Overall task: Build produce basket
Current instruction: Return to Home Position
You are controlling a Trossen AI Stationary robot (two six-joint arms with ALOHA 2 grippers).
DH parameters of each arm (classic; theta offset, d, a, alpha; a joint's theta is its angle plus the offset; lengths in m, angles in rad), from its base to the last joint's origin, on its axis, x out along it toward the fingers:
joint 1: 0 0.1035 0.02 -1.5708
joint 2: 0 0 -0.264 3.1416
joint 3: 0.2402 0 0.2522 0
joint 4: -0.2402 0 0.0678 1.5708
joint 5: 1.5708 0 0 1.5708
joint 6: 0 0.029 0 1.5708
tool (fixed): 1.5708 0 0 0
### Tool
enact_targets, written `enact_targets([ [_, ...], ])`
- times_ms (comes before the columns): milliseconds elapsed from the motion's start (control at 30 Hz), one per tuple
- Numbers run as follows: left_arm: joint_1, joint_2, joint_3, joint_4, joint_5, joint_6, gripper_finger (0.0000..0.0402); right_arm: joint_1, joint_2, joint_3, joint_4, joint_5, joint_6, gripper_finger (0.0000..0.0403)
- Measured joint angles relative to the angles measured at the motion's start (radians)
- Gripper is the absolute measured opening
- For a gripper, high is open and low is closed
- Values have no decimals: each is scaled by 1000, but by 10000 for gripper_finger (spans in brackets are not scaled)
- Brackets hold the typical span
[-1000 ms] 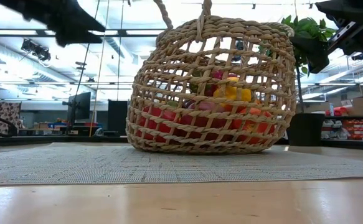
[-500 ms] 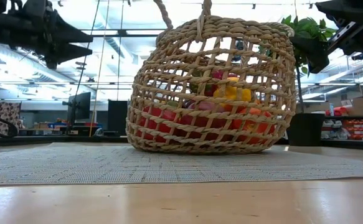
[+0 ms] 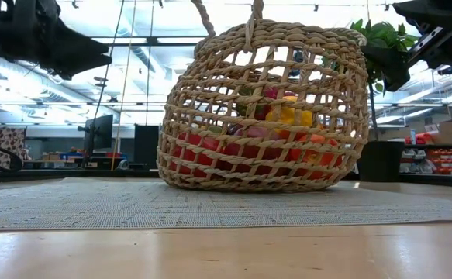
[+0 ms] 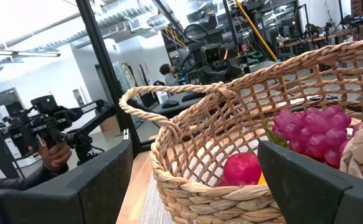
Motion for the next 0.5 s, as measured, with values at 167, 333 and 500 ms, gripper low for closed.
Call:
enact_targets([
  [167,-3,0,-44,38,0,68,218,0,0,0,0,0,0,348],
  [333,-4,0,-85,52,0,98,207,0,0,0,0,0,0,348],
  [500,-4,1,-115,52,0,174,201,0,-1,0,-1,0,0,348],
])
